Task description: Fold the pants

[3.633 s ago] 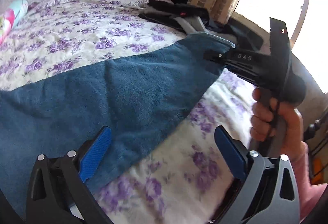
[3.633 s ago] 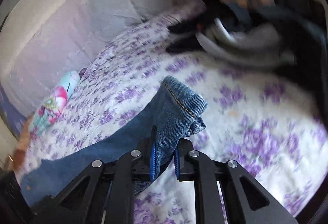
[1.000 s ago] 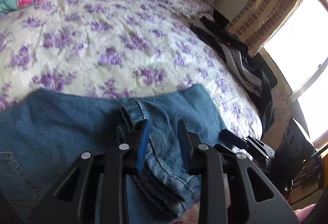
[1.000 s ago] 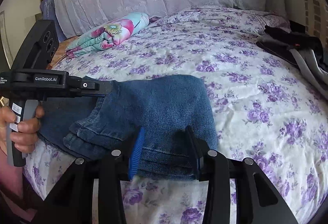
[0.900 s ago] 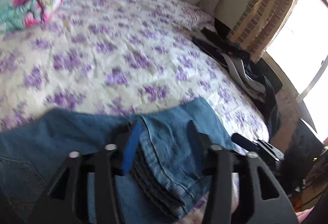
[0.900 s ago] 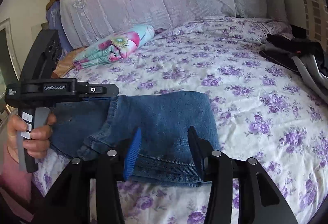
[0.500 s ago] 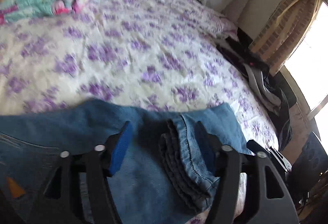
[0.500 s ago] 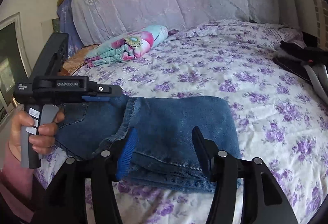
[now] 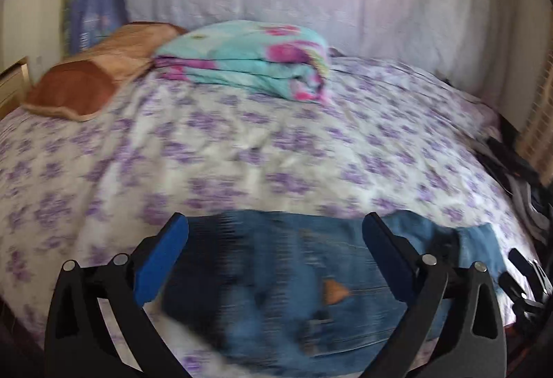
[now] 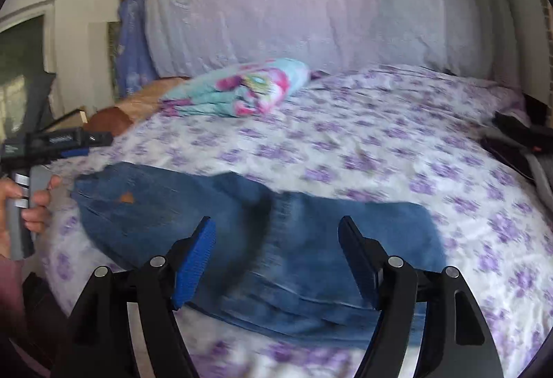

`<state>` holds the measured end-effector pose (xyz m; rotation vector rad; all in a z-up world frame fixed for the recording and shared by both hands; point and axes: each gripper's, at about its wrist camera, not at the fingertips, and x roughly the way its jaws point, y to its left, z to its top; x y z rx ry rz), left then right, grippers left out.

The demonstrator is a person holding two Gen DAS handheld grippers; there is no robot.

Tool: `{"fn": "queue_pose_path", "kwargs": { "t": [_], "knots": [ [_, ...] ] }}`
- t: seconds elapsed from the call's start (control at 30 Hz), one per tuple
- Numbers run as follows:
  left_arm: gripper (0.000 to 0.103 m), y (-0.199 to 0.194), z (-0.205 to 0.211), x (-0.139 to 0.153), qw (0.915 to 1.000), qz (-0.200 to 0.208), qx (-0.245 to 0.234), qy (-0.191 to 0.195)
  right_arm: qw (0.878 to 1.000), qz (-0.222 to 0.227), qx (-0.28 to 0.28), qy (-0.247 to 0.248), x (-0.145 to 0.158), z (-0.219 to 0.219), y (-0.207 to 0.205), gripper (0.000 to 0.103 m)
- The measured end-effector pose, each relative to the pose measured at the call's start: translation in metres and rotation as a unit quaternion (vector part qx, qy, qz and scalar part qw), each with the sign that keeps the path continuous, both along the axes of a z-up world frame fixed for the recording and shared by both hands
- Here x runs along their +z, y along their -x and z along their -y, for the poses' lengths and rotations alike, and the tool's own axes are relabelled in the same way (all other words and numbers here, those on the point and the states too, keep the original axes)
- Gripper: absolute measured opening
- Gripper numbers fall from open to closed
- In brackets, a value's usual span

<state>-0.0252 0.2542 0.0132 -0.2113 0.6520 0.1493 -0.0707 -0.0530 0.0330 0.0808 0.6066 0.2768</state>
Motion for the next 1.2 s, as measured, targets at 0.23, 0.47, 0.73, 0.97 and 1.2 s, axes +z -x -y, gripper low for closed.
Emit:
{"fn": "queue_pose_path", "kwargs": {
  "t": [0.23,0.47,0.73,0.97,1.2],
  "knots": [
    [0.099,0.013,-0.063,-0.027,0.9953,-0.051,0.068,0.047,0.987,-0.001,0.161,0.003,0.025,-0.106,-0.005,0.074],
    [0.099,0.005,-0.091,-0.039,0.9869,-0.096,0.027,0.127,0.946,0.083,0.25,0.189,0.028,-0.243,0.025,0.073],
    [0.099,0.003,-0.111,-0.043,0.9852,-0.106,0.015,0.134,0.908,0.103,0.256,0.315,-0.003,-0.323,0.026,0.073],
    [0.099,-0.003,-0.119,-0.053,0.9845,-0.126,0.01,0.122,0.907,0.074,0.234,0.343,-0.021,-0.331,0.009,0.063],
    [0.099,-0.008,-0.116,-0.052,0.9841,-0.127,-0.005,0.124,0.913,0.067,0.235,0.328,-0.021,-0.328,0.002,0.041]
  ]
}}
